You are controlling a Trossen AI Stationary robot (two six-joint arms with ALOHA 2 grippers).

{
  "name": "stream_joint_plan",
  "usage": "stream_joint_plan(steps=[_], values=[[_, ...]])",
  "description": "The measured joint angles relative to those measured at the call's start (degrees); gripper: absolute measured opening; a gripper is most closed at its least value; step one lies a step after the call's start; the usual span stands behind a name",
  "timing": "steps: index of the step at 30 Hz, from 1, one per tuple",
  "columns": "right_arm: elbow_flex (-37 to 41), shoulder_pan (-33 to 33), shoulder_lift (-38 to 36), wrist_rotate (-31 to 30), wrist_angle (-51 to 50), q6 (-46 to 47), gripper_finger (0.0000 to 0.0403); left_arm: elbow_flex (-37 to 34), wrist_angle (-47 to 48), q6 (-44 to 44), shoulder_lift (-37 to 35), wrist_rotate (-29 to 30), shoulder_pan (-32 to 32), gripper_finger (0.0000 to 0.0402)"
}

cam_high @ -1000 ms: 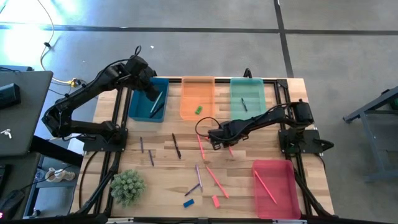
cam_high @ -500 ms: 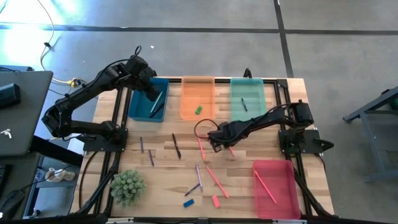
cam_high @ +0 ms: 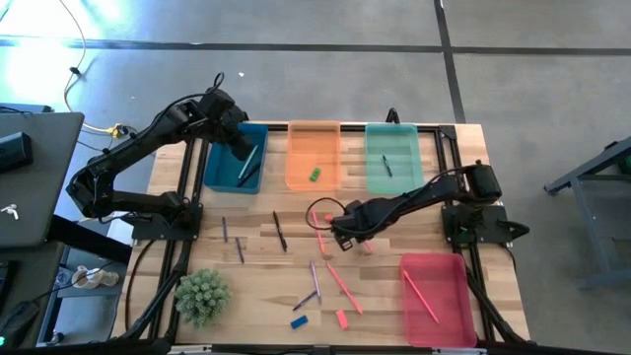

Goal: Sort crayons/erasers/pens/pencils in bins
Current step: Put the pink colored pencil into the pink bin

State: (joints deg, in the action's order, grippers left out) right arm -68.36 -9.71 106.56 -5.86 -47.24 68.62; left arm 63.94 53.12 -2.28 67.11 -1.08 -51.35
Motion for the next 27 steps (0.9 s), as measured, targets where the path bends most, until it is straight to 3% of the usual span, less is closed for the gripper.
stream_joint_plan(steps=[11,18,27], values=[[-0.11,-2.74,-8.86,-8.04,-4.82,1.9,0.0002,0.0,0.0,-0.02,0.0,0.0,0.0,0.0115],[-0.15,-5.39,-16.66,-18.04,-12.21,2.07,0.0002,0.0,0.02,-0.41,0.0,-0.2,0.08,0.0115],[-0.15,-10.7,-24.46,-22.23,-23.67,5.79,0.0002,0.0,0.02,-3.96,0.0,-0.24,0.22,0.0115]])
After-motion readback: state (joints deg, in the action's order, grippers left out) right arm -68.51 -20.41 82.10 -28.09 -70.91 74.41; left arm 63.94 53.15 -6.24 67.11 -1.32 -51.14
